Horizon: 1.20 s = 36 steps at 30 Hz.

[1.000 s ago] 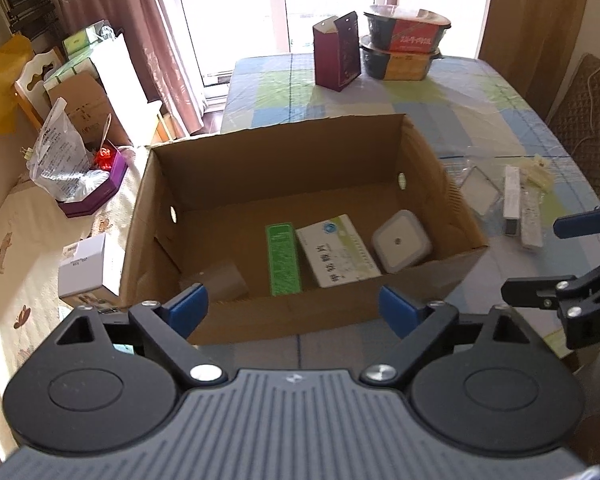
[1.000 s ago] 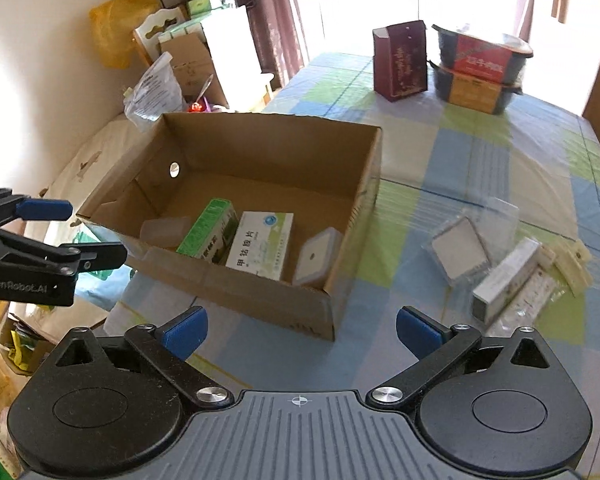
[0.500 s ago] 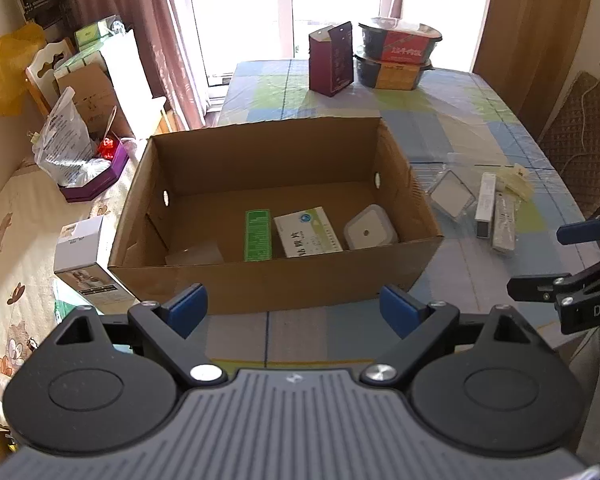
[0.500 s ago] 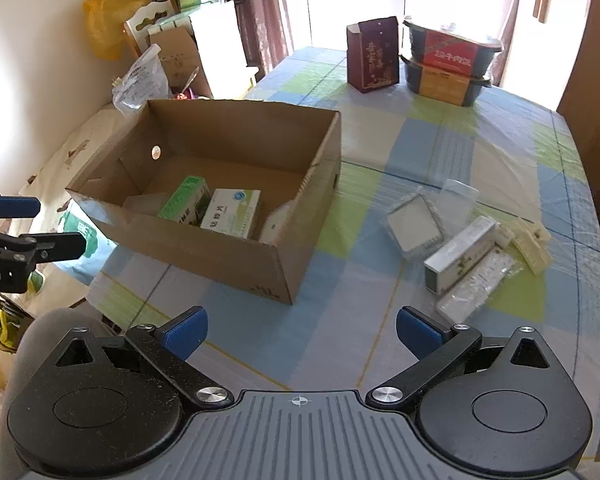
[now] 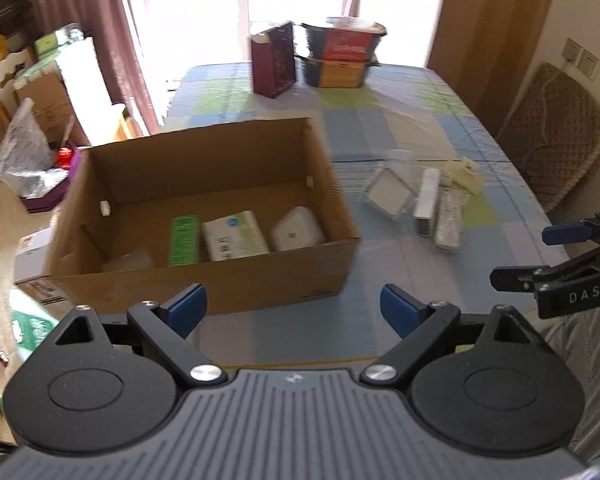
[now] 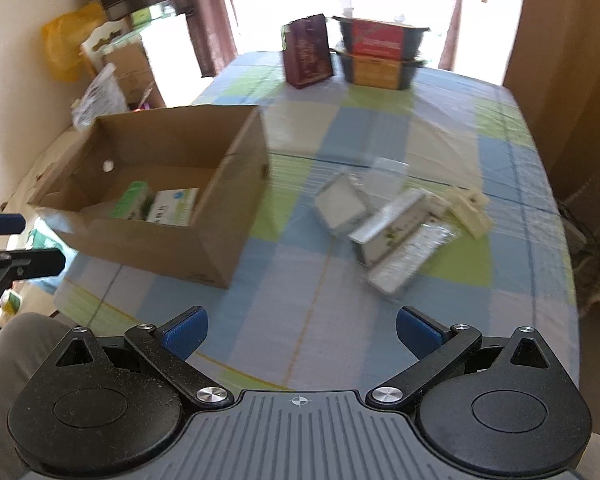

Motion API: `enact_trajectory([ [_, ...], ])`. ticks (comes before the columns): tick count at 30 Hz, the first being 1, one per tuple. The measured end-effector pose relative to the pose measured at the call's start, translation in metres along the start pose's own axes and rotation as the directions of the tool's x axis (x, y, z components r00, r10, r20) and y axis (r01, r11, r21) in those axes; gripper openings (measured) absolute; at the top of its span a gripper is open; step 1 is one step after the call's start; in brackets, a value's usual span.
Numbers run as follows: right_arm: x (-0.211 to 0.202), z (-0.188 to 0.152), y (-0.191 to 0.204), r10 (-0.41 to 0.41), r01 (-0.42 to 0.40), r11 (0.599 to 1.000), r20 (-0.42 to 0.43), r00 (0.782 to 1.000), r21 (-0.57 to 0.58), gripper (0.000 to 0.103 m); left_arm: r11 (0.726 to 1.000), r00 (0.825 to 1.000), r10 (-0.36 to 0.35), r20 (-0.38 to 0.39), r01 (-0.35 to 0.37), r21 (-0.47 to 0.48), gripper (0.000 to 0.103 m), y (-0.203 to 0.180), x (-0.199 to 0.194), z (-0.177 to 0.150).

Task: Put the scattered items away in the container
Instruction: 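Reach the left tool down to the tall white medicine box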

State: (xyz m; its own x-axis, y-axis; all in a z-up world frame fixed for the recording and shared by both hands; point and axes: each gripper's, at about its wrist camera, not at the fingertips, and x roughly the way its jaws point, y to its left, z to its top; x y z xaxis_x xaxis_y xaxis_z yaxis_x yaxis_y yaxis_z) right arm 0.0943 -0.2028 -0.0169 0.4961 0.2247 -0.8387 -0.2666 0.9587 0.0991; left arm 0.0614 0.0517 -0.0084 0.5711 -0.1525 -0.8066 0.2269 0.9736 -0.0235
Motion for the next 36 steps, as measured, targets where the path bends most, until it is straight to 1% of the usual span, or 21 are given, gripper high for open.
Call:
enact_trajectory([
  [7,-0.01,-0.01,-0.043,-0.05,0.05,0.995,0.002,0.999,0.082,0.103,0.995,0.997,-0.072,-0.023,0.074,0.064,0.091,-0.041,0.027,0.003],
  [11,-0.009,-0.014,-0.065,-0.071,0.072,0.989,-0.012,0.997,0.132,0.103,0.988,0.993,-0.111,-0.038,0.114,0.102,0.09,-0.06,0.042,0.007],
  [15,-0.005,-0.018,-0.087,-0.081,0.086,0.978,-0.034,0.996,0.189,0.103,0.976,0.988,-0.142,-0.06,0.149,0.157,0.086,-0.08,0.058,0.015],
  [20,0.006,-0.02,-0.114,-0.099,0.11,0.965,-0.058,0.993,0.24,0.103,0.963,0.983,-0.163,-0.083,0.177,0.206,0.085,-0.101,0.082,0.033],
  [25,0.022,-0.017,-0.144,-0.122,0.136,0.953,-0.071,0.99,0.271,0.103,0.941,0.978,-0.175,-0.116,0.201,0.274,0.085,-0.124,0.119,0.058],
  [29,0.037,-0.01,-0.171,-0.136,0.149,0.939,-0.066,0.989,0.31,0.103,0.919,0.973,-0.183,-0.143,0.221,0.326,0.078,-0.143,0.149,0.077],
  [34,0.057,0.0,-0.198,-0.149,0.158,0.925,-0.053,0.987,0.344,0.103,0.887,0.965,-0.191,-0.177,0.247,0.389,0.078,-0.166,0.187,0.102],
  [36,0.063,0.002,-0.207,-0.149,0.159,0.919,-0.054,0.987,0.361,0.103,0.872,0.961,-0.198,-0.191,0.261,0.413,0.072,-0.174,0.204,0.11],
])
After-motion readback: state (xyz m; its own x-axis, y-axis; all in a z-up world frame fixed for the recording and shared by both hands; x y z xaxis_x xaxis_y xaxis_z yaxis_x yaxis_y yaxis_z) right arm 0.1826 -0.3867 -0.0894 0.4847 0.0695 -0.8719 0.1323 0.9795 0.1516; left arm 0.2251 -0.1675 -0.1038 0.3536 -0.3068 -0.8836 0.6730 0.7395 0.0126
